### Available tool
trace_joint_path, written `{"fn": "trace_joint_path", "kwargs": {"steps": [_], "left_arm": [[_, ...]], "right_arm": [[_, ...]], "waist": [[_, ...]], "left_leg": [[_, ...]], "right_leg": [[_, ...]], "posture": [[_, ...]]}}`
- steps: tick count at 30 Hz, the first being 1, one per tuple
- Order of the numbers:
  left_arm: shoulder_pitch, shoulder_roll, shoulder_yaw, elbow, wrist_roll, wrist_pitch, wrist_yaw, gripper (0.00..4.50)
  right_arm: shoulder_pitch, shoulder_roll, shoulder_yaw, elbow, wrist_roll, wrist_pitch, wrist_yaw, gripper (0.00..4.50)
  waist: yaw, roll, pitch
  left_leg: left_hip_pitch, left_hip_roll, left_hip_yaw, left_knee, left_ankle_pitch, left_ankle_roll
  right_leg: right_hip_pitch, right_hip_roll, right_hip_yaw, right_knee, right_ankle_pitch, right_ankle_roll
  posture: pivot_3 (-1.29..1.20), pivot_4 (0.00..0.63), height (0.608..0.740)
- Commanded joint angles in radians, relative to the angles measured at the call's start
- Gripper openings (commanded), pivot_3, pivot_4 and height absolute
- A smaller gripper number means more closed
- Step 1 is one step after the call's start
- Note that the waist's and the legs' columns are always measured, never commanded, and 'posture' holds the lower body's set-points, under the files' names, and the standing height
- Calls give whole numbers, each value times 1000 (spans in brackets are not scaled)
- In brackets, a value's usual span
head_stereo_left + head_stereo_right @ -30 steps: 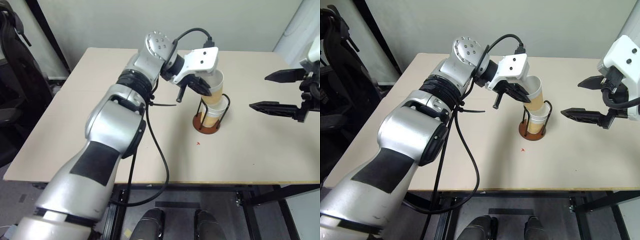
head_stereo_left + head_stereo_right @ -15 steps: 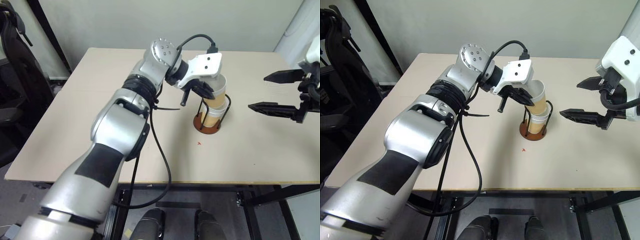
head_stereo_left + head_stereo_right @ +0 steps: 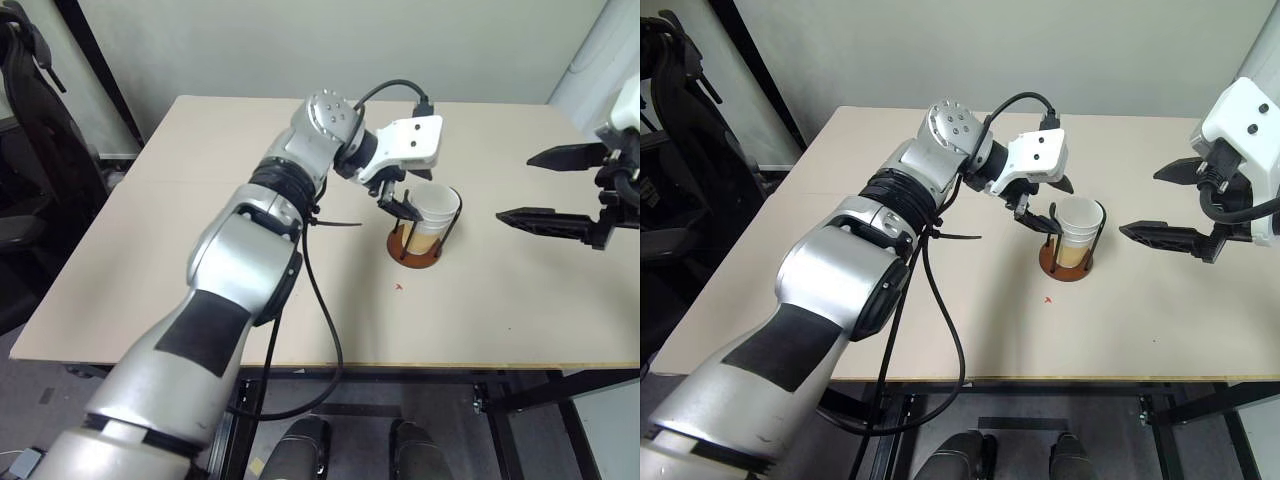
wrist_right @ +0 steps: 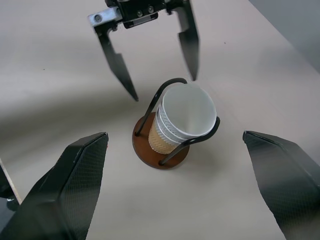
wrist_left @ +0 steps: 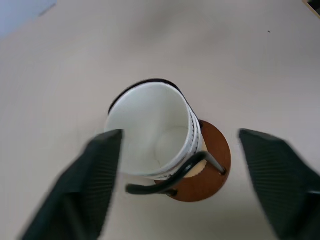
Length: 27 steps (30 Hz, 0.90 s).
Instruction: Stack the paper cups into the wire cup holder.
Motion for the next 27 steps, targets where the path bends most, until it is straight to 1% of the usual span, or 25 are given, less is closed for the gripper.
{"fn": "trace_joint_path", "kwargs": {"steps": [1,4,7,9,10,11,12,13,16,17,18,20,21,23,25,27], "left_arm": [[-27,-11,39,-7,-23,6,13,4452],[-27,-6,67,-10,-38,15,26,4452],[-34,51,125,-22,-80,27,18,4452],[-32,102,160,-34,-113,41,-23,4452],[-26,147,185,-45,-141,61,-74,4452],[-23,171,201,-53,-159,78,-103,4452],[-8,224,221,-66,-179,101,-132,4452],[1,257,232,-76,-191,118,-146,4452],[80,415,273,-133,-228,185,-157,4452],[105,444,280,-157,-236,204,-147,4452],[120,452,280,-178,-241,218,-133,4452],[186,524,308,-248,-266,262,-101,4452],[221,561,325,-287,-280,287,-86,4452],[300,625,363,-371,-309,340,-48,4452],[365,654,384,-446,-333,391,-2,4452],[436,687,413,-495,-346,416,62,4452]], "right_arm": [[-17,-15,-33,-7,8,-9,-17,4500],[-26,-5,-21,1,9,-22,-18,4500],[-47,15,13,25,3,-54,-8,4500],[-55,29,40,50,-8,-83,5,4500],[-68,47,67,72,-18,-104,13,4500],[-68,53,82,98,-30,-132,27,4500],[-82,74,113,121,-46,-154,34,4500],[-89,85,134,143,-60,-177,43,4500],[-118,142,206,251,-127,-247,61,4500],[-121,150,221,302,-154,-282,78,4500],[-120,152,229,347,-177,-315,98,4500],[-137,175,259,460,-233,-369,110,4500],[-149,189,274,517,-264,-394,111,4500],[-177,225,291,624,-318,-436,100,4500],[-205,257,298,723,-366,-477,88,4500],[-227,303,293,815,-406,-502,42,4500]], "waist": [[0,0,0],[0,0,0],[-2,0,0],[-9,0,0],[-14,0,0],[-16,0,0],[-17,1,0],[-20,1,0],[-27,2,-1],[-30,3,-1],[-31,3,-1],[-24,3,-1],[-21,3,-1],[-23,2,-2],[-23,2,-2],[-21,3,-2]], "left_leg": [[0,0,0,0,0,0],[0,0,0,0,0,0],[0,0,1,0,0,0],[0,0,1,0,0,0],[1,1,1,0,0,0],[1,1,1,-1,1,0],[1,1,1,-1,1,0],[1,1,1,-1,1,1],[2,2,1,-1,2,1],[2,2,1,-2,3,0],[2,3,1,-2,3,0],[2,2,-1,-3,6,-1],[2,2,-6,-2,7,-1],[1,1,-5,-3,8,-2],[1,2,-6,-2,9,-3],[1,2,-8,-3,10,-4]], "right_leg": [[0,0,0,0,0,0],[0,0,0,0,0,0],[0,0,0,0,0,1],[-1,0,1,1,0,1],[-1,1,1,1,0,1],[-1,2,1,1,0,1],[-1,4,1,1,1,0],[-1,5,1,1,1,0],[-1,7,1,1,2,-1],[-2,9,1,1,2,-3],[-2,7,0,1,3,-4],[-2,10,-2,1,3,-7],[-1,7,-3,1,2,-10],[-2,12,-4,1,2,-17],[-2,11,-3,1,3,-19],[-1,11,-3,1,4,-19]], "posture": [[0,150,740],[0,150,740],[0,150,740],[0,150,740],[0,150,740],[0,150,740],[0,150,740],[0,150,740],[0,150,740],[0,150,740],[0,150,740],[0,150,740],[0,150,740],[0,150,740],[0,150,740],[0,150,740]]}}
